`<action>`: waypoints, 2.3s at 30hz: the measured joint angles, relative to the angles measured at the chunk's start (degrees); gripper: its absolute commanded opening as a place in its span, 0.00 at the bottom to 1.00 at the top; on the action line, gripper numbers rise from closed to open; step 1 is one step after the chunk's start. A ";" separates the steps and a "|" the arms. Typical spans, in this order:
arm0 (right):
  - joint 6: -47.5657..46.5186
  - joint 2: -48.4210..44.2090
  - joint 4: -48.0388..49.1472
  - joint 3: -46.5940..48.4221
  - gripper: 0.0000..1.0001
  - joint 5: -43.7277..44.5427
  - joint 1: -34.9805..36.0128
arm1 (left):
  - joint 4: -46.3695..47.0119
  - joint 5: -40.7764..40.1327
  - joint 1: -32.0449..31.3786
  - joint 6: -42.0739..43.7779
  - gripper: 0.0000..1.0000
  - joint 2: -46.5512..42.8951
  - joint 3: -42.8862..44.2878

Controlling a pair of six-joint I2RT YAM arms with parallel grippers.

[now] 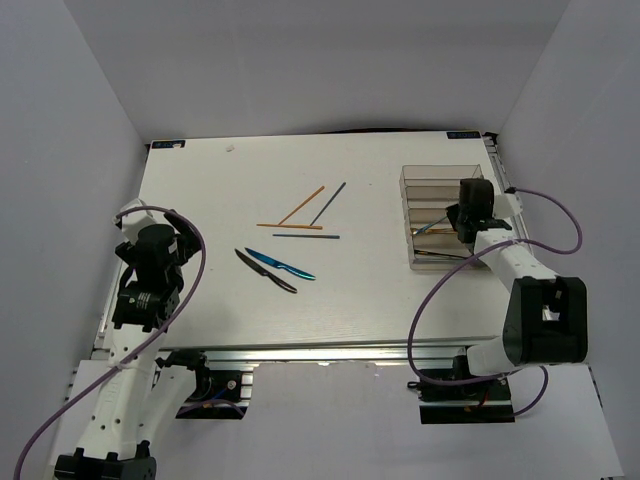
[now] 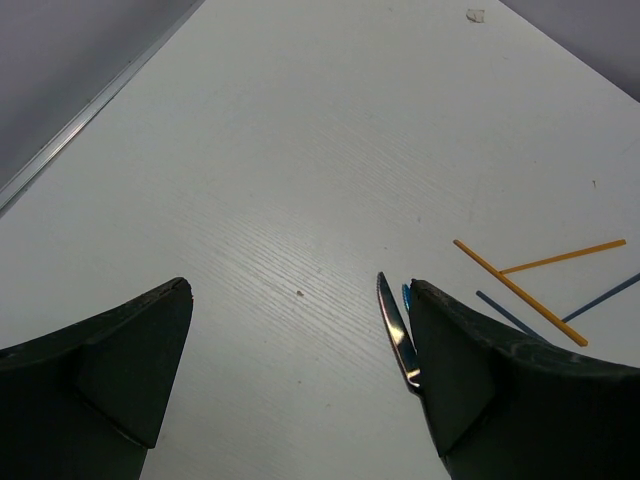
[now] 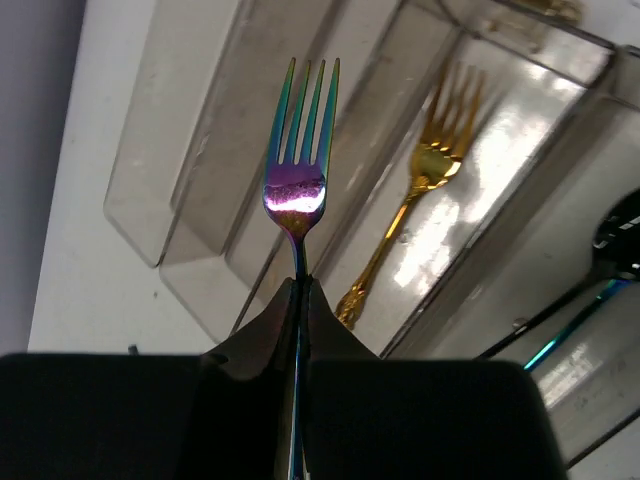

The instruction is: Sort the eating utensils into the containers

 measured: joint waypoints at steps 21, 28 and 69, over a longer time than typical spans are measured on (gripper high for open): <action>9.53 9.31 -2.69 4.09 0.52 3.19 -2.86 | 0.09 0.02 0.00 0.17 0.98 1.97 -0.02; 8.81 5.49 -2.73 4.07 0.68 1.77 -2.93 | 0.09 0.02 0.00 0.17 0.98 1.99 -0.02; 1.79 19.65 -11.02 14.10 0.00 -7.52 -6.47 | 0.04 -0.02 0.00 0.17 0.98 2.29 -0.02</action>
